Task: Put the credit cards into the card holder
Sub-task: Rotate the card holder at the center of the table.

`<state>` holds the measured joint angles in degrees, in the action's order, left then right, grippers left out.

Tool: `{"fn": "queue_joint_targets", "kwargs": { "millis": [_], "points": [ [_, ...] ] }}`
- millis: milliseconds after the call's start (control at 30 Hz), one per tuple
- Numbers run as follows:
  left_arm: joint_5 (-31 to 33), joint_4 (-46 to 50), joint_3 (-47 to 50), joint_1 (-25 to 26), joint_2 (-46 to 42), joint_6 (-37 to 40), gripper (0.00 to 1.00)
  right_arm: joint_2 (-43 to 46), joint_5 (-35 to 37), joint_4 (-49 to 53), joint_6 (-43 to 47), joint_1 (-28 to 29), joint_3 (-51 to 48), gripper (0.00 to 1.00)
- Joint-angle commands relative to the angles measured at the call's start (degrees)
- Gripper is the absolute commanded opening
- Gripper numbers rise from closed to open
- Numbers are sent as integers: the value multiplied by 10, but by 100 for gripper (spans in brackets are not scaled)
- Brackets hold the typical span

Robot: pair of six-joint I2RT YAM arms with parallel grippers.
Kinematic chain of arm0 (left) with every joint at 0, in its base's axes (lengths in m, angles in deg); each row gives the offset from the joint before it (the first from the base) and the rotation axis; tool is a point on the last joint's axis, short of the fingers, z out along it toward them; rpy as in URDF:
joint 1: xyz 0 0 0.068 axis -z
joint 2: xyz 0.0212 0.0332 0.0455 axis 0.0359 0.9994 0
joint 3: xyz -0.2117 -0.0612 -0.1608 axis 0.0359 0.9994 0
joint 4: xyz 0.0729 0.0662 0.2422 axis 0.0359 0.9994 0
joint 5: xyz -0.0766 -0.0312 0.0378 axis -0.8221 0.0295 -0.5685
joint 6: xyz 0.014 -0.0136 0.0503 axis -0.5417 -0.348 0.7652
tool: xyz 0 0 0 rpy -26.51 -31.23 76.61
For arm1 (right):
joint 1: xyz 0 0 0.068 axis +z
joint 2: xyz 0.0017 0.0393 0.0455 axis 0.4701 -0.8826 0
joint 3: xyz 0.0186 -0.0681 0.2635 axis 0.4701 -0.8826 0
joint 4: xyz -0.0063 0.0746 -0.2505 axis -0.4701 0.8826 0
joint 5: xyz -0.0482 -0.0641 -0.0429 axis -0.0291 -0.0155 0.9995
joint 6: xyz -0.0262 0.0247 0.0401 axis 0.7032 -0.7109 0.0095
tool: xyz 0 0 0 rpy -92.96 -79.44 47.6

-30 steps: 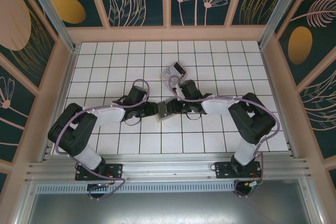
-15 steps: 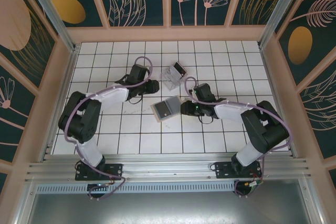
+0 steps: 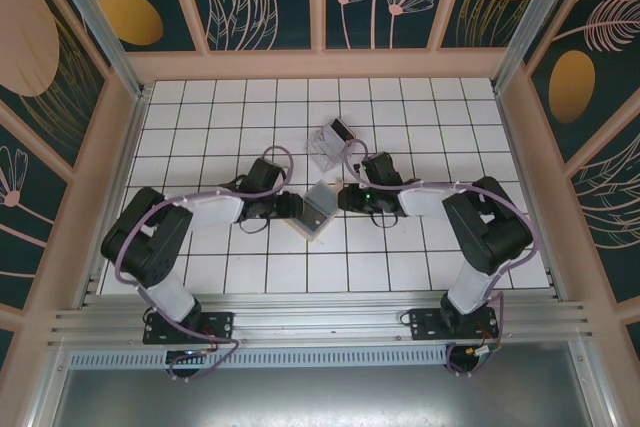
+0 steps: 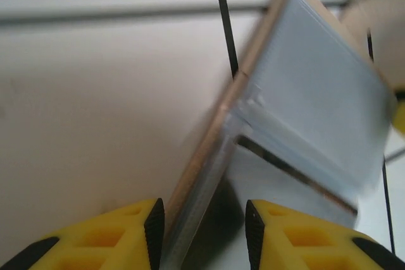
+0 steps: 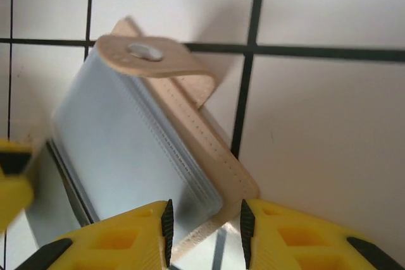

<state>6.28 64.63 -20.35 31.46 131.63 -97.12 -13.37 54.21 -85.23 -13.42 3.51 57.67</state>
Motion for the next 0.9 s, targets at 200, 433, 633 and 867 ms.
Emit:
{"fn": "queue_joint_targets", "kwargs": {
  "millis": [200, 433, 633, 867],
  "points": [
    [-9, -49, 98, 65, -103, -135, 42, -97, -69, 36, 56, 36, 120, 37],
    [2, -64, 63, 101, -67, -142, 42, -177, -96, 104, 108, 73, 236, 37],
    [18, -94, 44, 115, -46, -157, 43, -216, -103, 145, 132, 86, 314, 36],
    [31, -108, 27, 116, -48, -169, 47, -234, -112, 161, 132, 83, 382, 36]
  ]
}}
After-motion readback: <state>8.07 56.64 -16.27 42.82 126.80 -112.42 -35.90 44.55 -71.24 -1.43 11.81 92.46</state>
